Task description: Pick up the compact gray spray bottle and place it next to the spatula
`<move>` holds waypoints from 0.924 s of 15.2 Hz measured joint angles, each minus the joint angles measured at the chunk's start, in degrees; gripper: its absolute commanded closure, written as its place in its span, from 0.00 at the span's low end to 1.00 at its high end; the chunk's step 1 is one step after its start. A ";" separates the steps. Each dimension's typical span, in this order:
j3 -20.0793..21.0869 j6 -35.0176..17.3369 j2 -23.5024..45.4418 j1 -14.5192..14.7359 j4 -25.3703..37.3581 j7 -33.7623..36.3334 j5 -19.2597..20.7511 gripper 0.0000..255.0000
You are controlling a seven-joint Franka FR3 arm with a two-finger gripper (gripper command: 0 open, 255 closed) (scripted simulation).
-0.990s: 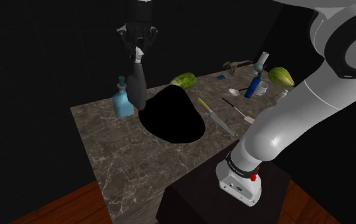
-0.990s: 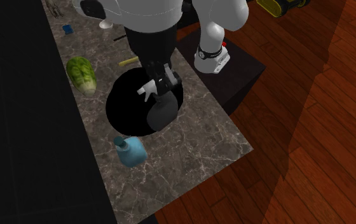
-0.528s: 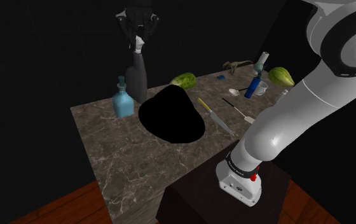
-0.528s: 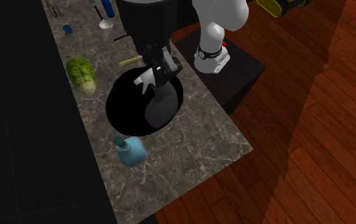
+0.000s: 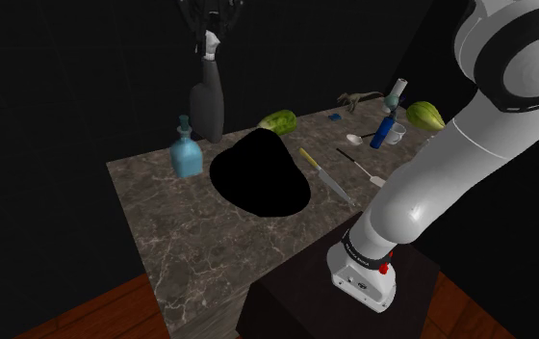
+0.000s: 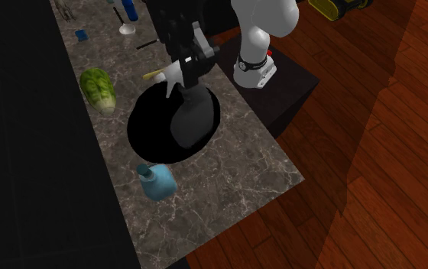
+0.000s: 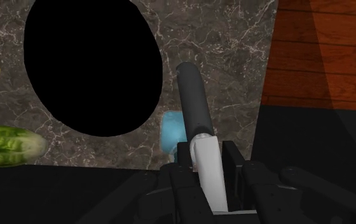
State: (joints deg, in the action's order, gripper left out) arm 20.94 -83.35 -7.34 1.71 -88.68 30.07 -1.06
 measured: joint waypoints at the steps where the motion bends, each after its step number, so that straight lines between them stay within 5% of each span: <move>1: 0.06 0.85 0.41 0.01 1.23 0.07 0.14 1.00; 9: 0.85 7.95 4.30 0.41 11.95 1.09 1.55 1.00; 14: -3.23 7.32 -3.65 -2.19 3.81 -5.03 -0.88 1.00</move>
State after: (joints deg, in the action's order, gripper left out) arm 17.71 -76.03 -11.00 -0.48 -84.88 25.03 -1.94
